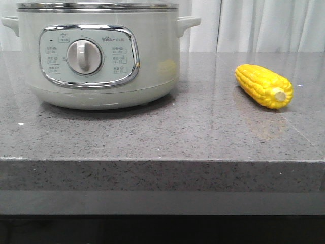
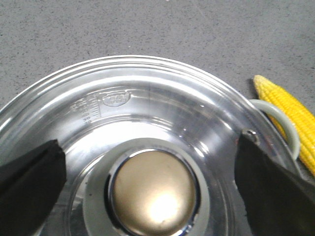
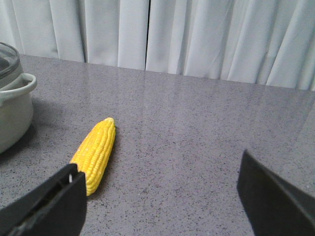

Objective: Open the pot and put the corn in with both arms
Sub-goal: 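Lift the glass lid off the pot with the left gripper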

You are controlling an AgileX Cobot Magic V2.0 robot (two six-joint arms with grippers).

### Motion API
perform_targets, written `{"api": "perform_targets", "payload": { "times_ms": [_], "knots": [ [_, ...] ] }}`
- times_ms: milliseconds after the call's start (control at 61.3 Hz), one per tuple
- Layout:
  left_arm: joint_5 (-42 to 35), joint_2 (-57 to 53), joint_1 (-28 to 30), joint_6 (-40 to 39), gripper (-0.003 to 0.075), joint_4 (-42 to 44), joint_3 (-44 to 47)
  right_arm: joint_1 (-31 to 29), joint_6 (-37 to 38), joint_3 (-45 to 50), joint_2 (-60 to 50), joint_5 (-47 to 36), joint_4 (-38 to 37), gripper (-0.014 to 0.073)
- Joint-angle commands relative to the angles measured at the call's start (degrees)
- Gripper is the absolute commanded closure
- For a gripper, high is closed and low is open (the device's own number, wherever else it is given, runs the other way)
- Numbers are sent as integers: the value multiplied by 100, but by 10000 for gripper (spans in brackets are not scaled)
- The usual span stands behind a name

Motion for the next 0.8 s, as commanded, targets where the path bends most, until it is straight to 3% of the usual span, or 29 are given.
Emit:
{"api": "perform_targets", "payload": {
  "times_ms": [0,114,326,457,637,784],
  "knots": [
    [-350,-215,-47,-62,48,-55,-202,-10,-43,-169,92,-429,-19,-41],
    [-312,-215,-47,-62,113,-46,-202,-10,-43,-169,92,-429,-19,-41],
    [-280,-215,-47,-62,363,-43,-202,-10,-43,-169,92,-429,-19,-41],
    [-280,-215,-47,-62,454,-43,-202,-10,-43,-169,92,-429,-19,-41],
    [-280,-215,-47,-62,534,-33,-202,-10,-43,-169,92,-429,-19,-41],
    [-280,-238,-47,-62,541,-33,-202,-10,-43,-169,92,-429,-19,-41]
  ]
}}
